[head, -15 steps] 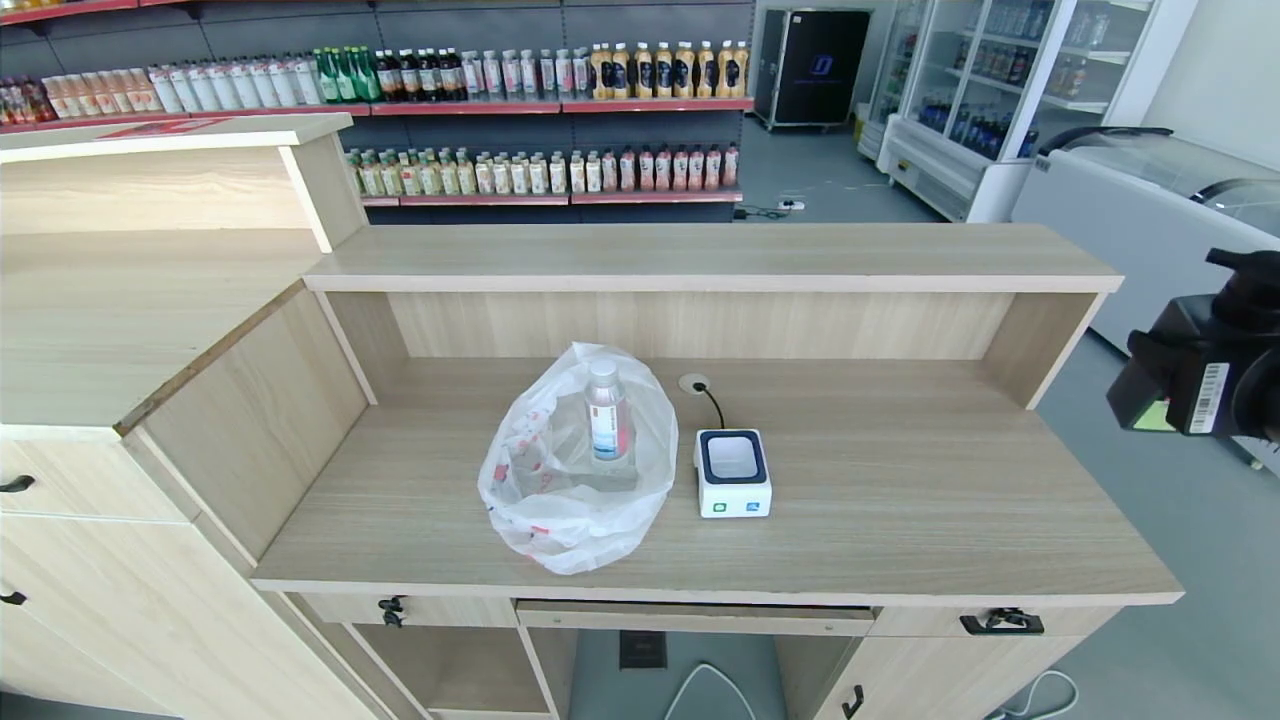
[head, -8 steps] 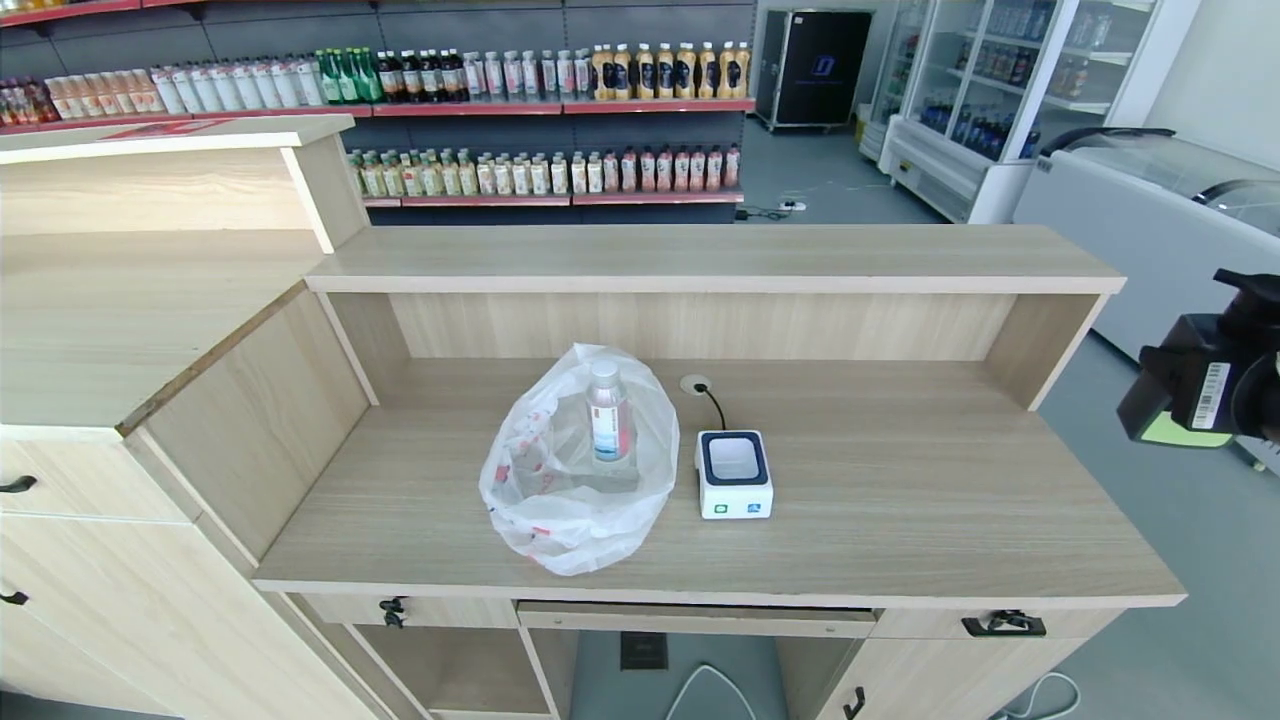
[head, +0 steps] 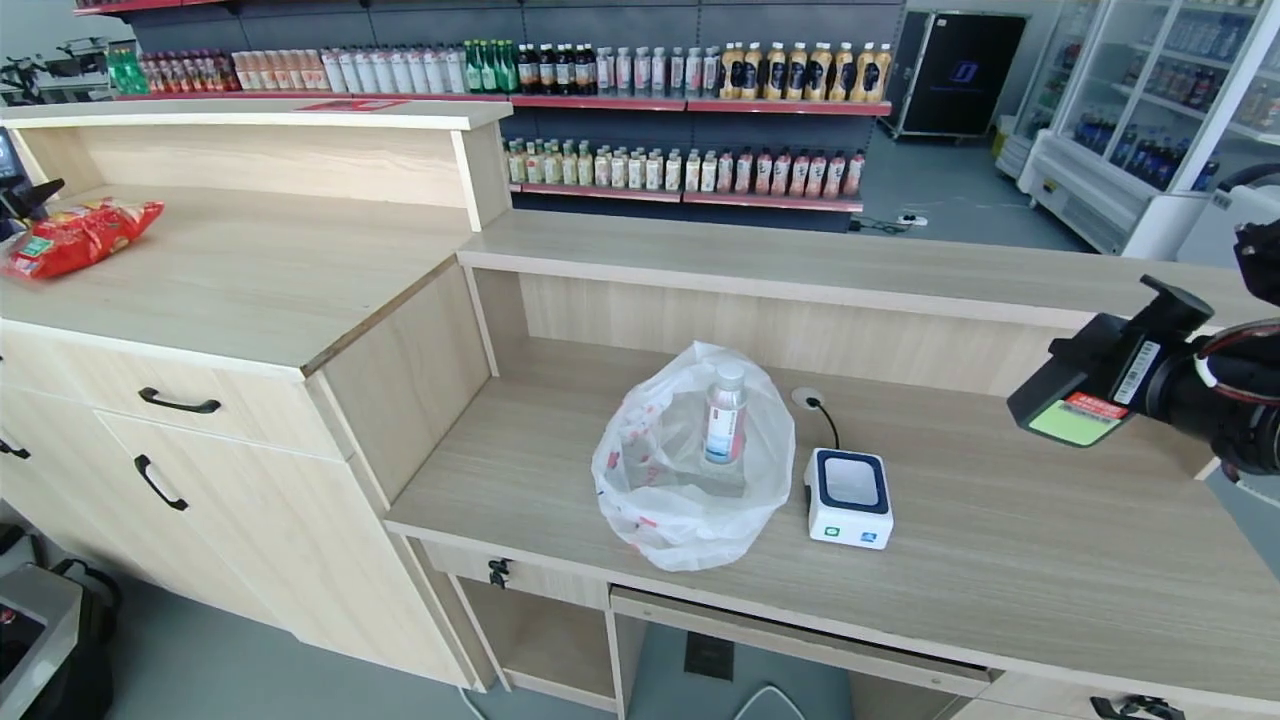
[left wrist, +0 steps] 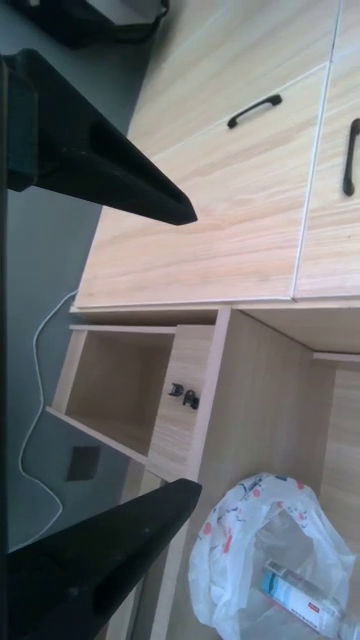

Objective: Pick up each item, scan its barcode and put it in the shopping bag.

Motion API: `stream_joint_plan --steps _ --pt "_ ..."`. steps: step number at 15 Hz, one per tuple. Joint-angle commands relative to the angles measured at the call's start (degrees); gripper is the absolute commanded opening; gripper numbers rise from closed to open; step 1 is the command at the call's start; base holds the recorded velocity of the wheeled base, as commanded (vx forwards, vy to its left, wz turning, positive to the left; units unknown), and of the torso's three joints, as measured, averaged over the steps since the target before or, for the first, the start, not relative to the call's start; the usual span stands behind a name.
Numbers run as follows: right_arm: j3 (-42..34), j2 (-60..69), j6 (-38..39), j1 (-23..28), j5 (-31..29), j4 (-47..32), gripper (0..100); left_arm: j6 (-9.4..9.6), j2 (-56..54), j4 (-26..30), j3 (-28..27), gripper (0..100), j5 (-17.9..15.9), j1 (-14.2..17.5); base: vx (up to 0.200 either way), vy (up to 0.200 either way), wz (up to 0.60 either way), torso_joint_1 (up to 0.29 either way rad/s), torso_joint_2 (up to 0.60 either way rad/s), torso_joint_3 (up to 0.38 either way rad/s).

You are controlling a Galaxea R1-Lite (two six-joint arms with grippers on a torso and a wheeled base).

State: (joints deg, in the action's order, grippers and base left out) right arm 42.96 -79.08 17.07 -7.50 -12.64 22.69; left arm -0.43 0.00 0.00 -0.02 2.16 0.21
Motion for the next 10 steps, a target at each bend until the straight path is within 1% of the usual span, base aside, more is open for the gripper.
stream_joint_plan --steps 1,3,6,8,10 --pt "0.02 -3.71 3.94 0.91 0.07 -0.01 0 -0.01 0.00 0.00 0.02 100 0.04 -0.03 0.000 0.000 0.00 0.000 0.00 0.000" --pt "0.37 -8.02 10.00 1.96 0.07 -0.01 0 -0.01 0.00 0.00 0.02 100 0.04 -0.03 0.000 0.000 0.00 0.000 0.00 0.000" --pt "2.13 -13.47 18.62 1.96 0.07 -0.01 0 -0.01 0.00 0.00 0.02 100 0.13 -0.03 0.000 0.000 0.00 0.000 0.00 0.000" --pt "3.89 -17.78 22.31 1.61 0.07 0.08 0 -0.01 0.00 0.00 0.02 100 0.04 -0.03 0.000 0.000 0.00 0.000 0.00 0.000" --pt "6.17 -21.38 24.07 1.52 0.42 1.04 0 -0.01 0.00 0.00 0.02 100 0.13 -0.03 0.000 0.000 0.00 0.000 0.00 0.000"
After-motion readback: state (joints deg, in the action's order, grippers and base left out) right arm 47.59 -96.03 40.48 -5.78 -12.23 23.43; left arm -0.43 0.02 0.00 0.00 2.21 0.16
